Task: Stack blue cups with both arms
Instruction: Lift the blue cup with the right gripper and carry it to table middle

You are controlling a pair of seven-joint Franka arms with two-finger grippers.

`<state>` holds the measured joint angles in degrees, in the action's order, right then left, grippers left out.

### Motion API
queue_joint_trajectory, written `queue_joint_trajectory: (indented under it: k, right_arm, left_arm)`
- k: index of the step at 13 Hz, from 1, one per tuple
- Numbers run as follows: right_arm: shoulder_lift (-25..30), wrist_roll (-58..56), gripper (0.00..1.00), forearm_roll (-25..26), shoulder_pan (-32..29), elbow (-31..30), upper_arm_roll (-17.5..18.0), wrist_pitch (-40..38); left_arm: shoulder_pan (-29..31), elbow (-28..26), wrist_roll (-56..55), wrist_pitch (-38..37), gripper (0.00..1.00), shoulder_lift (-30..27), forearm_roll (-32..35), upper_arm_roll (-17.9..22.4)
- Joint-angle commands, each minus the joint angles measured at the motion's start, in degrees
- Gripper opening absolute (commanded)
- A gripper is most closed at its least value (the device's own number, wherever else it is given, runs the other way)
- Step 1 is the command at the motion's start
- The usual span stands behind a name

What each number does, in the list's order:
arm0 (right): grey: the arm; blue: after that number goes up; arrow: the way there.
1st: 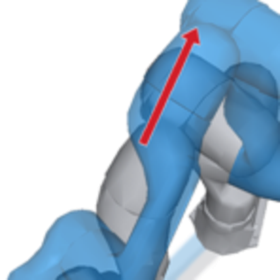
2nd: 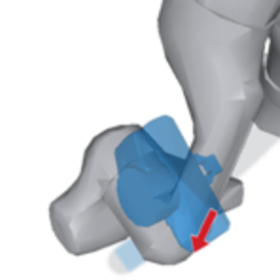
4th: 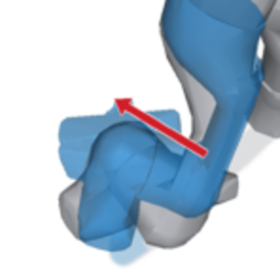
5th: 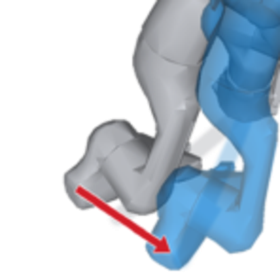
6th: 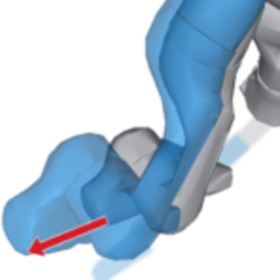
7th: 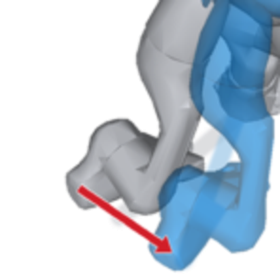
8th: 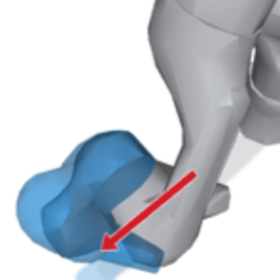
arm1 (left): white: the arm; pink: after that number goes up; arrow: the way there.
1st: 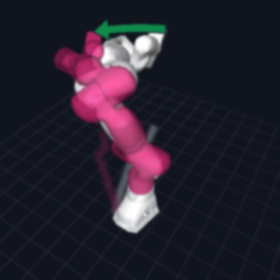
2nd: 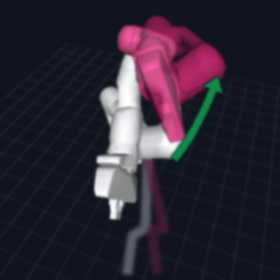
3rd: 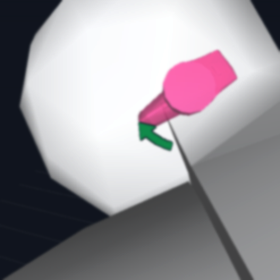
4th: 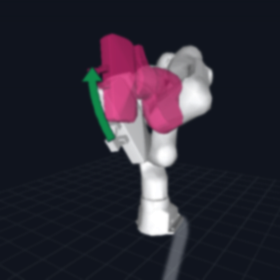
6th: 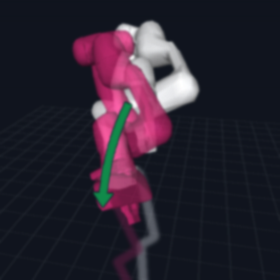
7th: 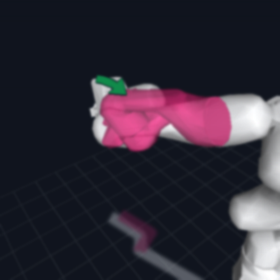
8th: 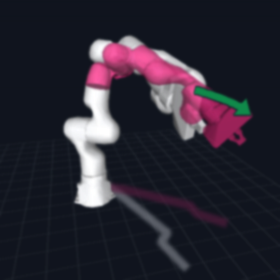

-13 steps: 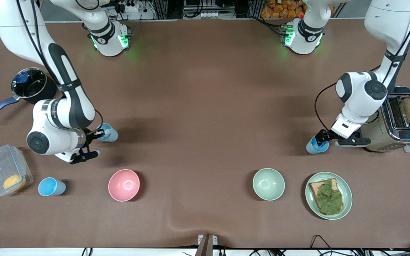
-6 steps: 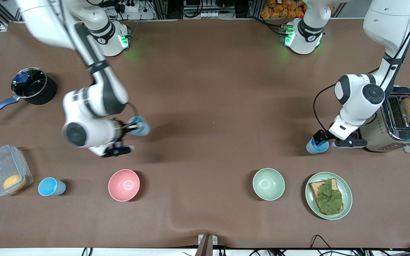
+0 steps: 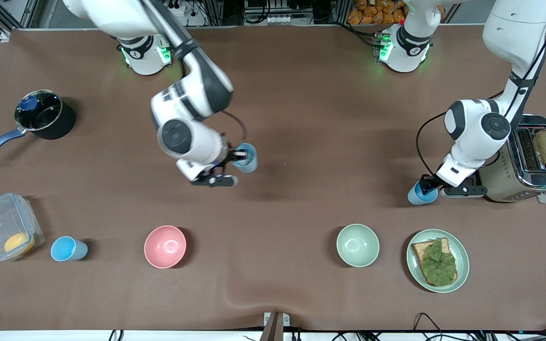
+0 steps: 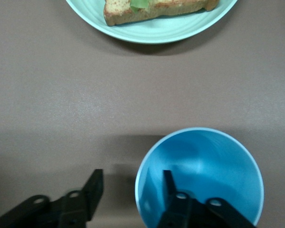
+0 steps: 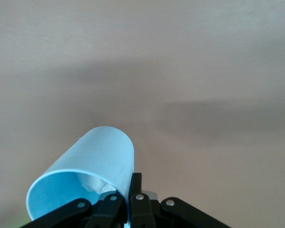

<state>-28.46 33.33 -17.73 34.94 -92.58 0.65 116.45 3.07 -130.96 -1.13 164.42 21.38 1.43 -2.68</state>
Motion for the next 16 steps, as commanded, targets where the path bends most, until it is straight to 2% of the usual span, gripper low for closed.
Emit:
queue_joint_trajectory:
  k: [1, 3, 4, 6, 8, 11, 12, 13, 14, 16]
  right_arm:
    - [-3.3, 6.1, 0.00, -0.5, 4.5, 1.2, -0.9, 4.7]
    - [-4.5, 7.6, 0.00, 0.4, 7.4, 0.8, -1.3, 6.1]
    - [-4.7, 7.6, 0.00, 2.5, 7.6, 0.6, -1.3, 6.1]
    - [-5.5, 8.0, 0.00, 6.4, 8.2, 0.3, -1.3, 6.1]
    - [-7.2, 8.1, 0.00, 6.7, 9.6, 0.3, -1.3, 7.2]
    - [-9.3, 8.7, 0.00, 7.4, 10.4, 0.0, -1.3, 10.1]
    - [-9.9, 8.7, 0.09, 7.6, 10.6, 0.0, -1.3, 10.1]
    - [-10.1, 8.8, 0.84, 7.6, 10.4, 0.0, -1.3, 10.2]
    - [-10.0, 8.9, 1.00, 7.7, 10.5, 0.0, -1.3, 10.0]
    - [-9.0, 8.7, 1.00, 7.6, 9.7, 0.7, -1.3, 9.3]
  left_arm:
    - [0.3, 0.5, -0.3, -0.5, 0.00, 0.0, 1.6, 0.0]
    - [0.4, 0.6, -0.2, -0.5, 0.00, -0.4, 1.6, 0.0]
    - [0.8, 1.1, 0.0, -1.9, 0.00, -0.9, 1.6, 0.0]
    - [0.8, 6.1, 0.2, -12.3, 0.00, -1.9, 1.6, 0.0]
    - [0.7, 10.7, 0.4, -22.7, 0.00, -3.1, 1.6, 0.0]
    - [0.8, 11.1, 0.3, -26.4, 0.00, -5.9, 1.4, -0.1]
    - [0.7, 11.1, 0.3, -27.5, 0.00, -6.7, 0.9, -0.2]
    - [0.7, 11.1, 0.2, -28.8, 0.00, -7.6, 0.9, -0.5]
    - [0.7, 11.1, 0.3, -30.1, 0.00, -8.4, 0.8, -0.7]
    - [0.7, 11.2, -0.7, -31.7, 0.00, -9.6, 0.5, -1.6]
